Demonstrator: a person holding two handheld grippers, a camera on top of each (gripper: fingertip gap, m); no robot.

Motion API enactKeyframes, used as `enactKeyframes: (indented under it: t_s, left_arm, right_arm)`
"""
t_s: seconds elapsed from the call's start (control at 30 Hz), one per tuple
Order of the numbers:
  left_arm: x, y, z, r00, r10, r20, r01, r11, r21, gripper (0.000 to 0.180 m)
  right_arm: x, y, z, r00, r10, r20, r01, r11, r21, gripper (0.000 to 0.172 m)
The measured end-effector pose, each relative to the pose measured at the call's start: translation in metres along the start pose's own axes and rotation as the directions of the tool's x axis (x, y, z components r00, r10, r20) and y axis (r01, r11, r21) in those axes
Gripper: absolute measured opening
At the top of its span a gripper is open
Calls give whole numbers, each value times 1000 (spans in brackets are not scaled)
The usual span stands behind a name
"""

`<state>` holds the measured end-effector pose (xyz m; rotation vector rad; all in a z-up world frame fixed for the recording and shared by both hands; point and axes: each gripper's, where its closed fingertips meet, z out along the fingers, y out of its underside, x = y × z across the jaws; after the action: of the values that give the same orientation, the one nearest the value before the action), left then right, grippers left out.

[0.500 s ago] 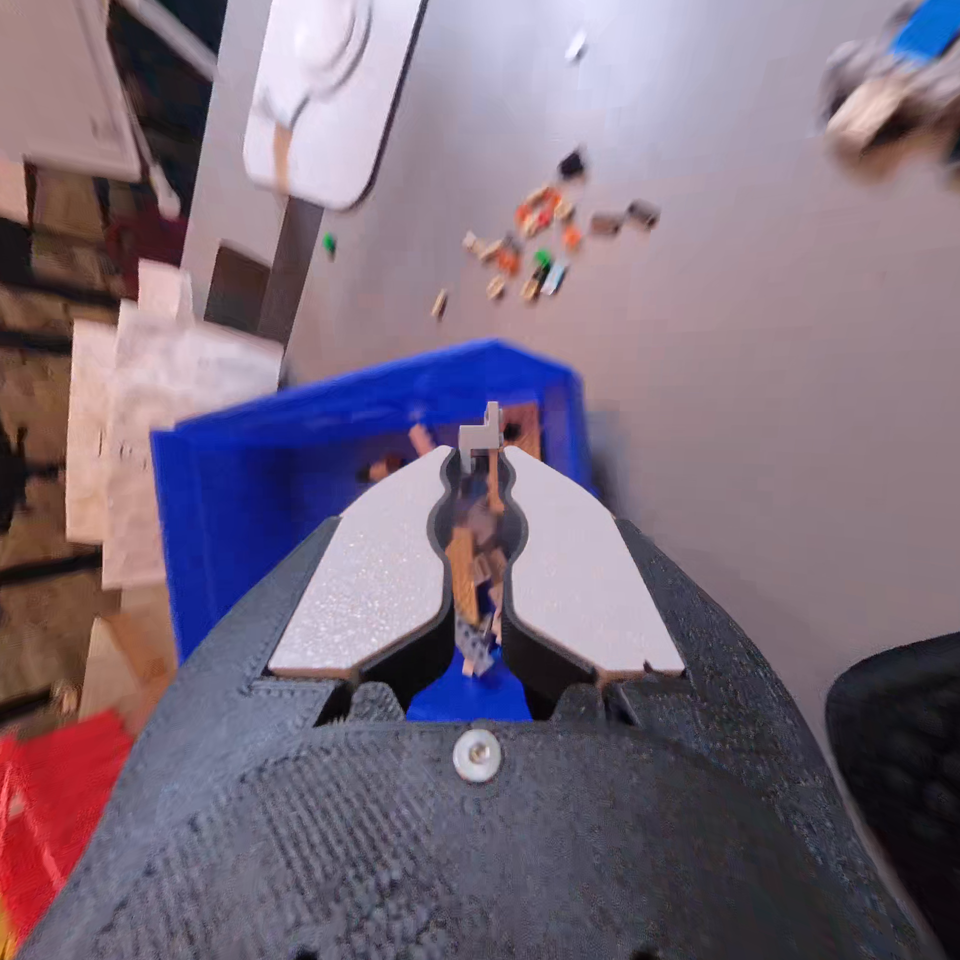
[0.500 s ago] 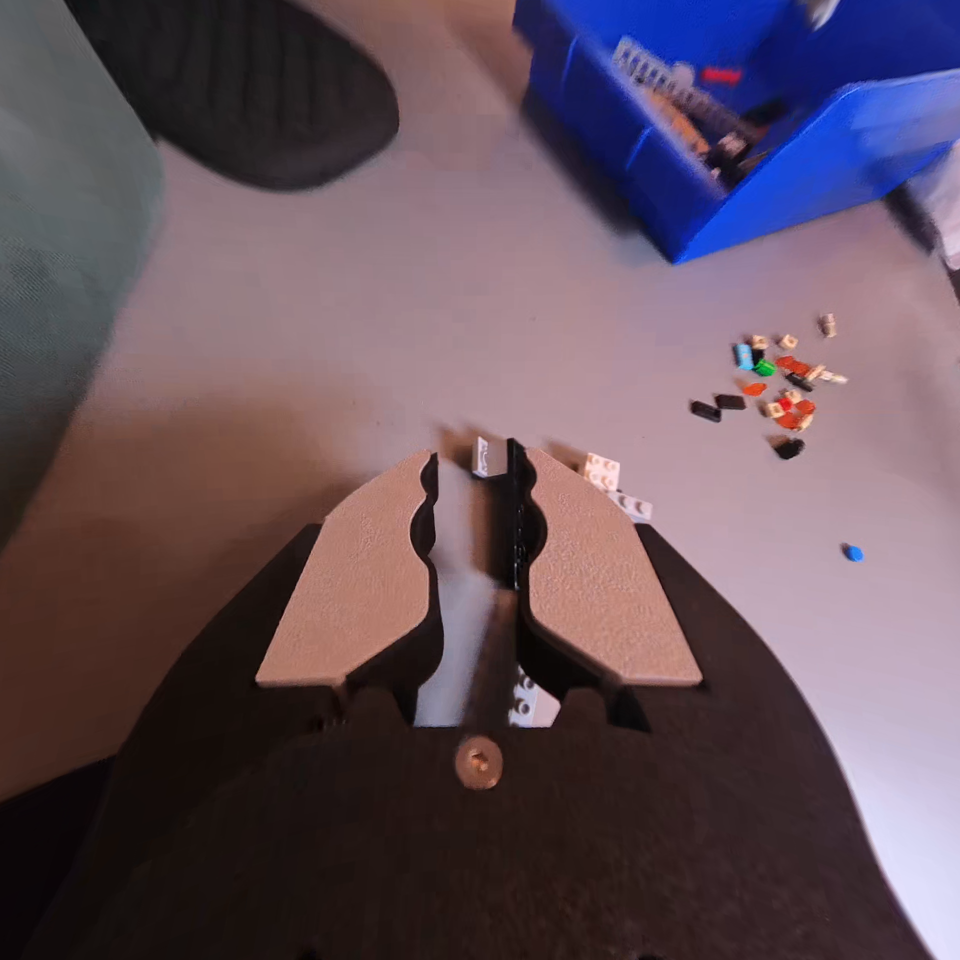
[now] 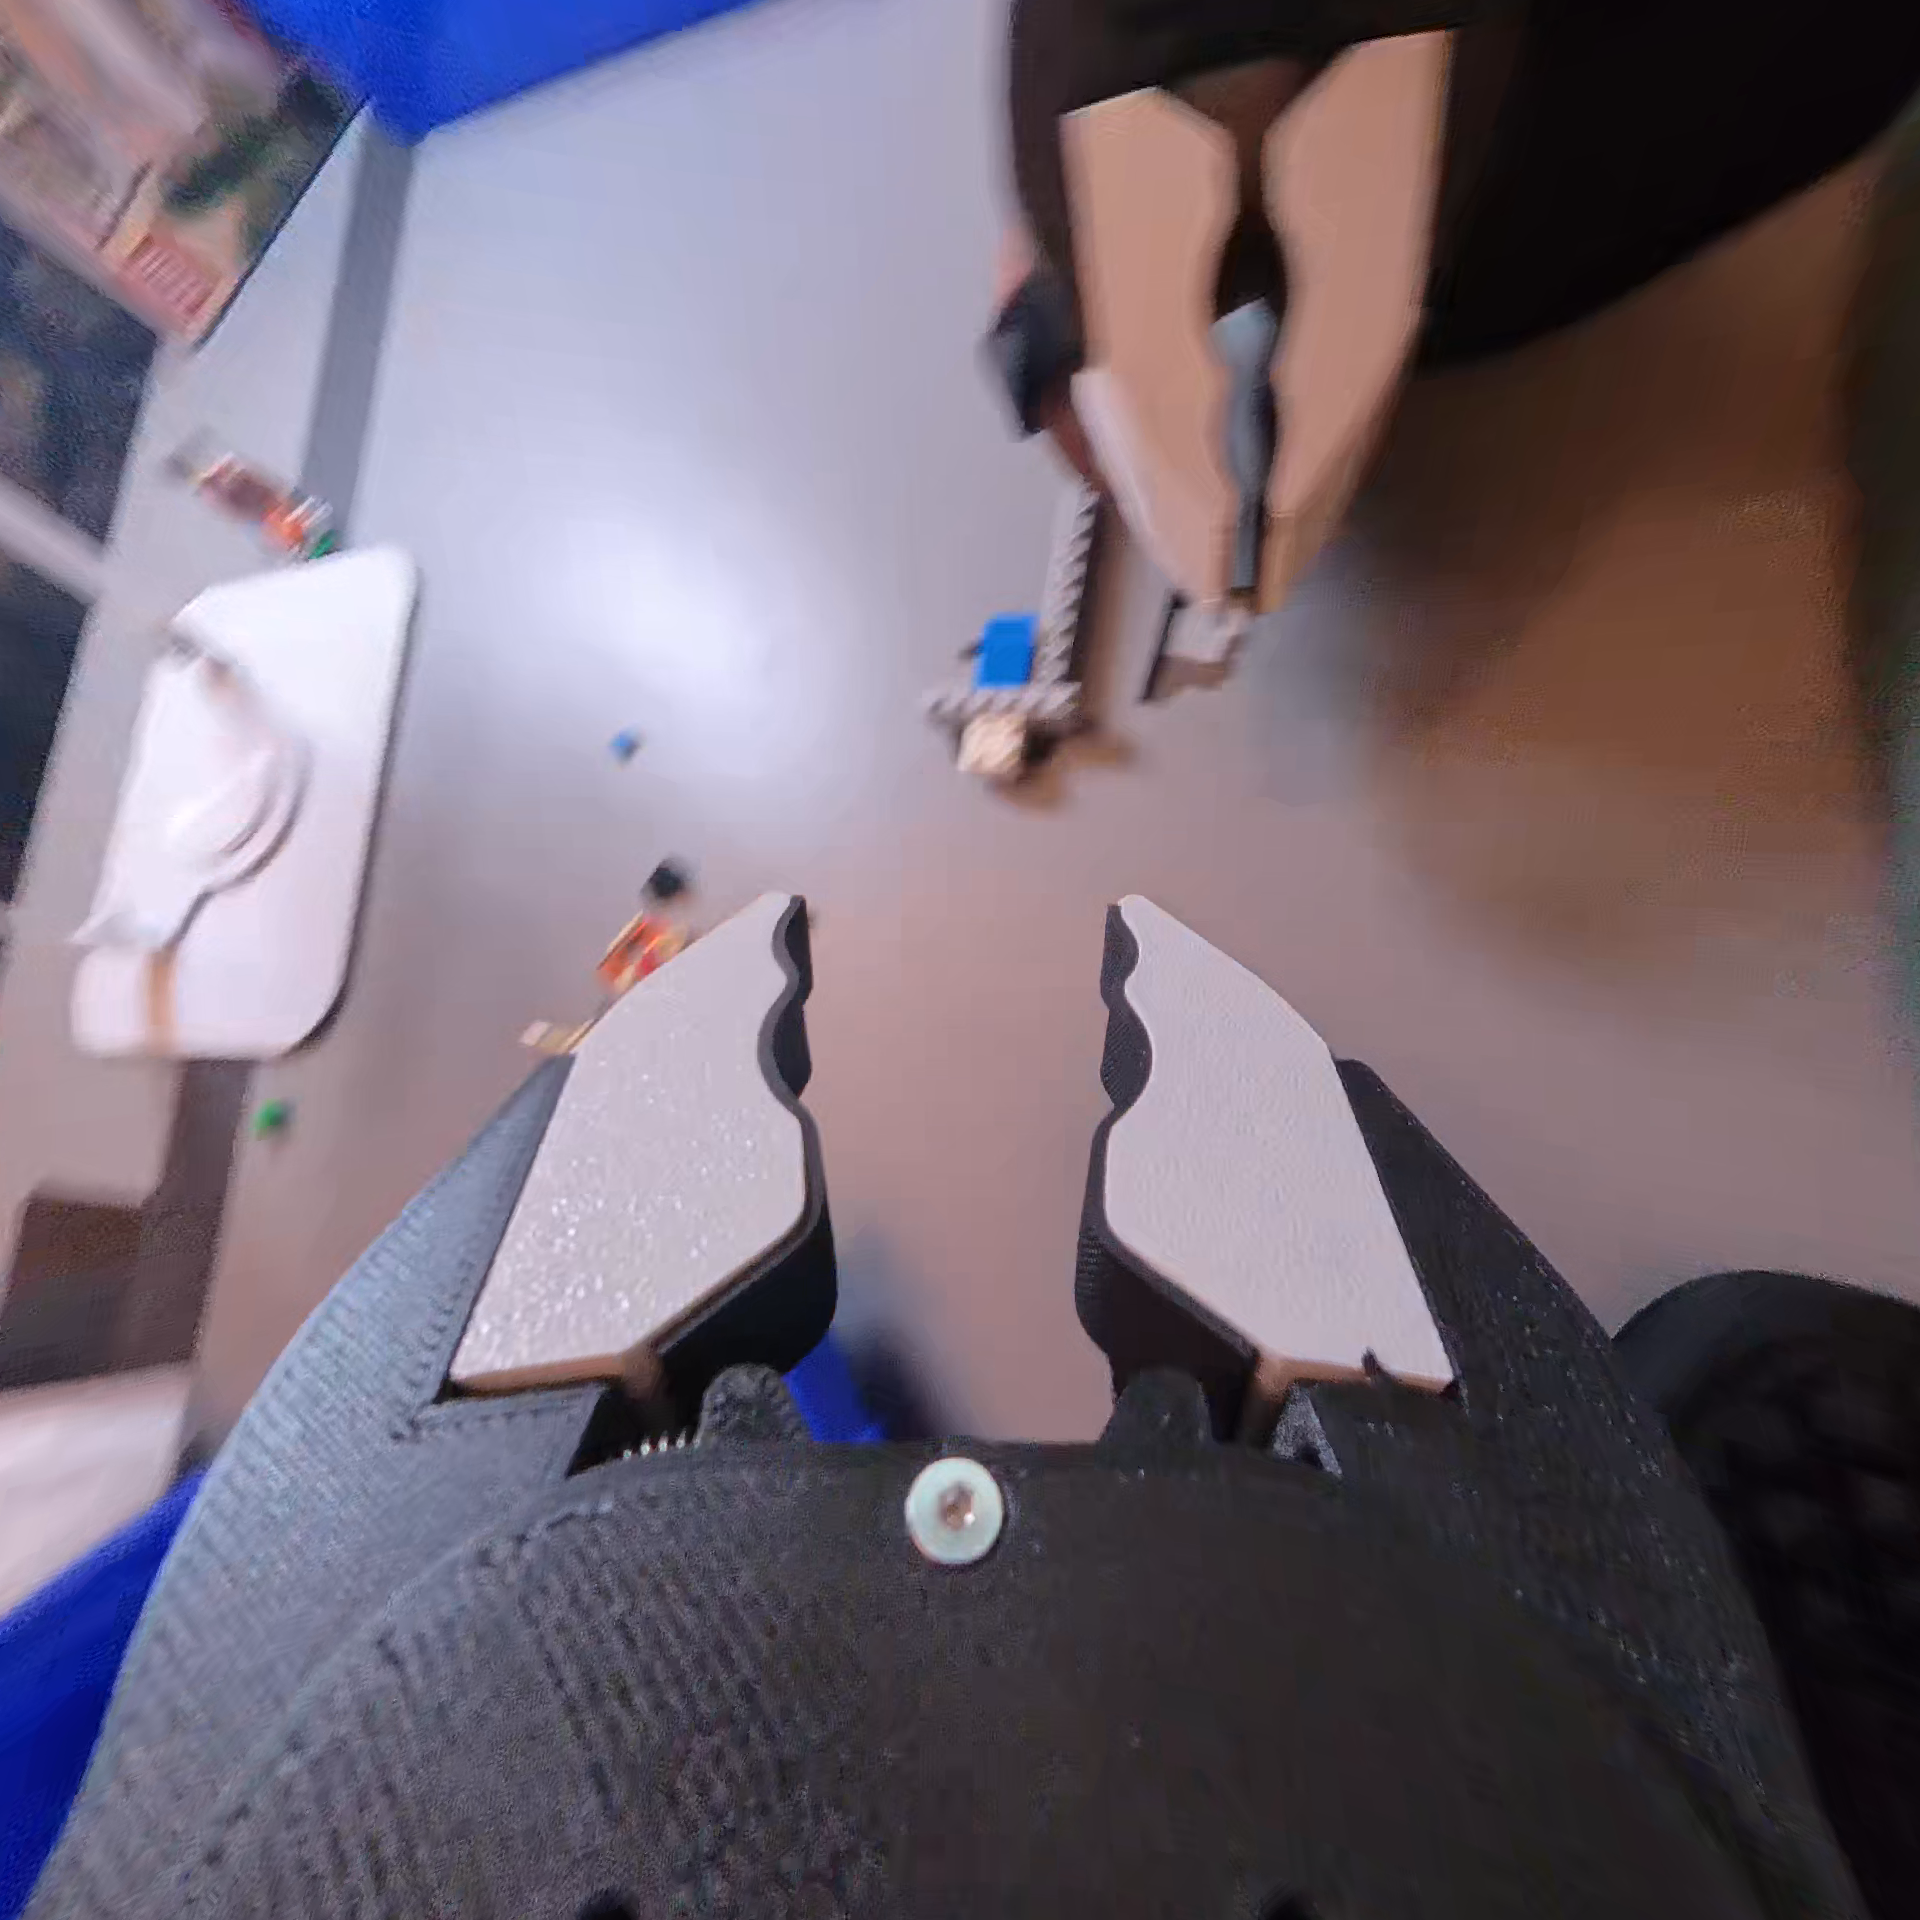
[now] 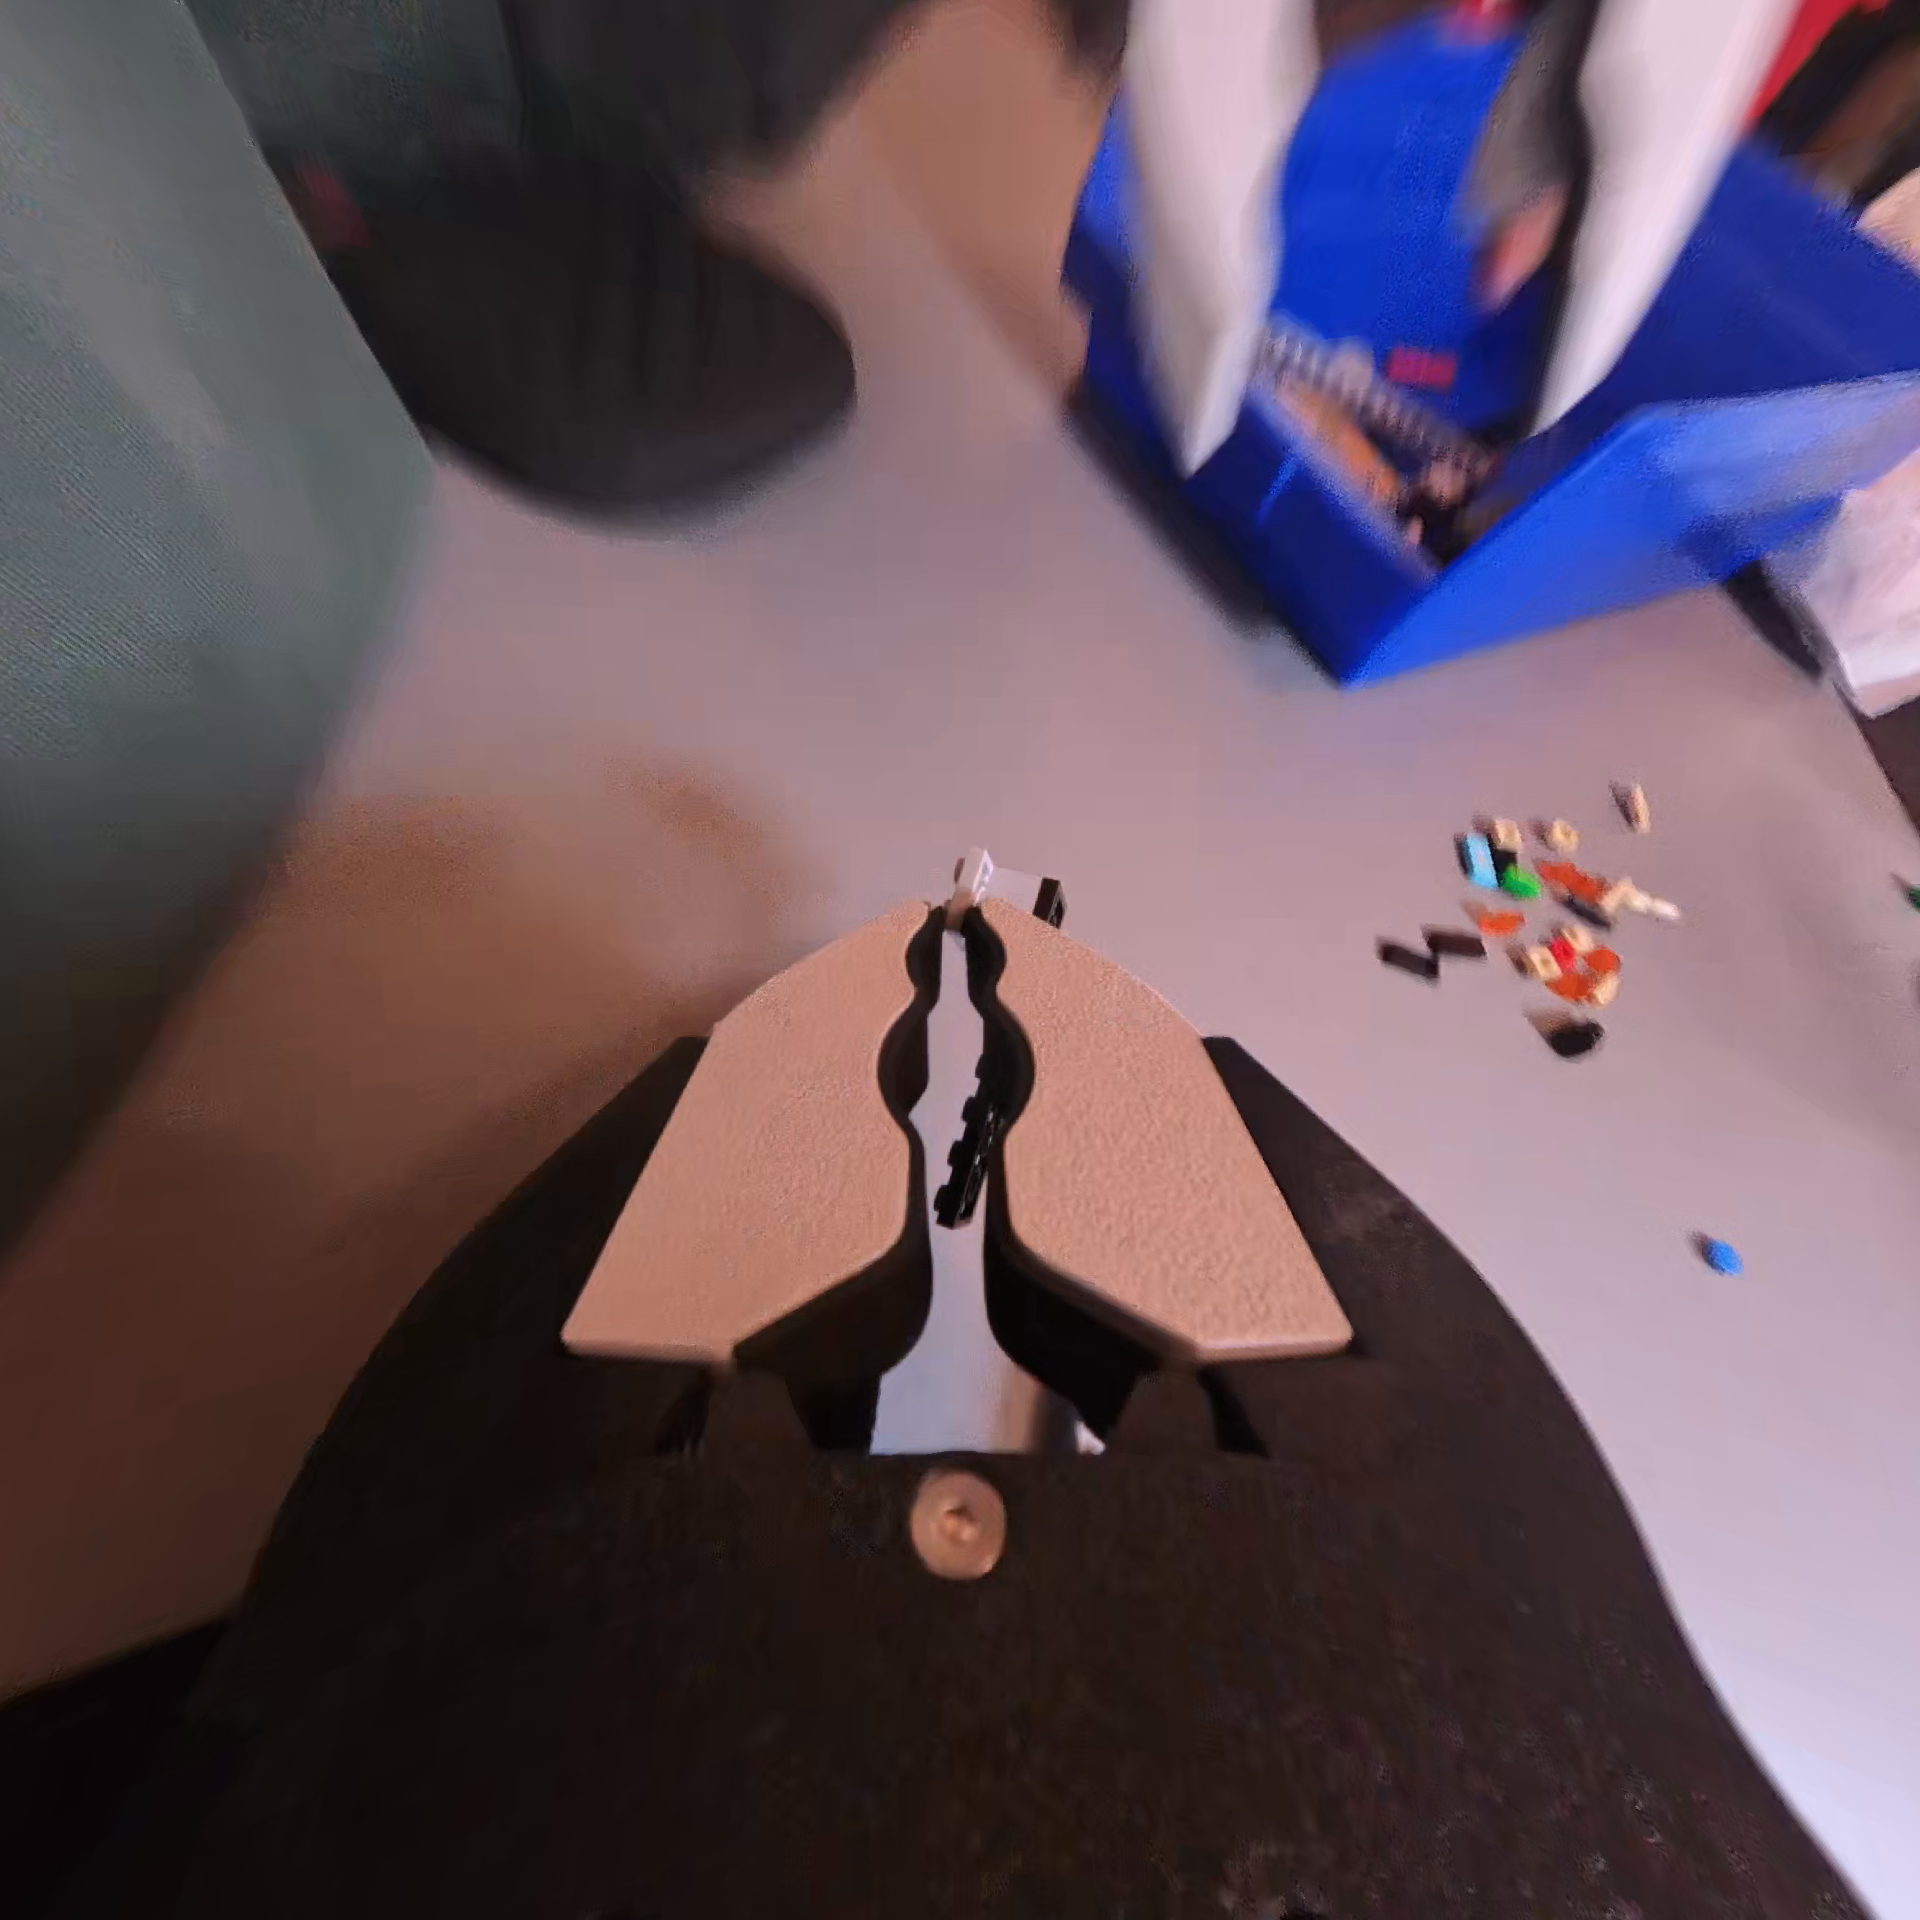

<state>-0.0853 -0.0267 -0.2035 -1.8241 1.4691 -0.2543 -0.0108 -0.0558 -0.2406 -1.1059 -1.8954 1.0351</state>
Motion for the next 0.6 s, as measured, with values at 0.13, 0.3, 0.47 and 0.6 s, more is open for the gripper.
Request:
enactKeyframes:
  t_s: [0.13, 0.3, 0.47, 0.6]
  left_arm:
    - [38, -50, 34, 970, -19, -242, 98, 943, 319, 50]
    - [40, -106, 51, 885, -172, -433, 406, 740, 536, 36]
    - [28, -112, 55, 889, -212, -405, 423, 715, 556, 6]
    - [18, -96, 68, 870, -341, -357, 483, 735, 475, 7]
  right_arm:
    - [8, -63, -51, 951, 222, 214, -297, 849, 437, 4]
    - [20, -77, -75, 905, 295, 305, -422, 705, 570, 4]
    - [26, -76, -75, 917, 313, 248, -400, 698, 595, 4]
    - [30, -62, -57, 977, 82, -198, 8, 909, 416, 3]
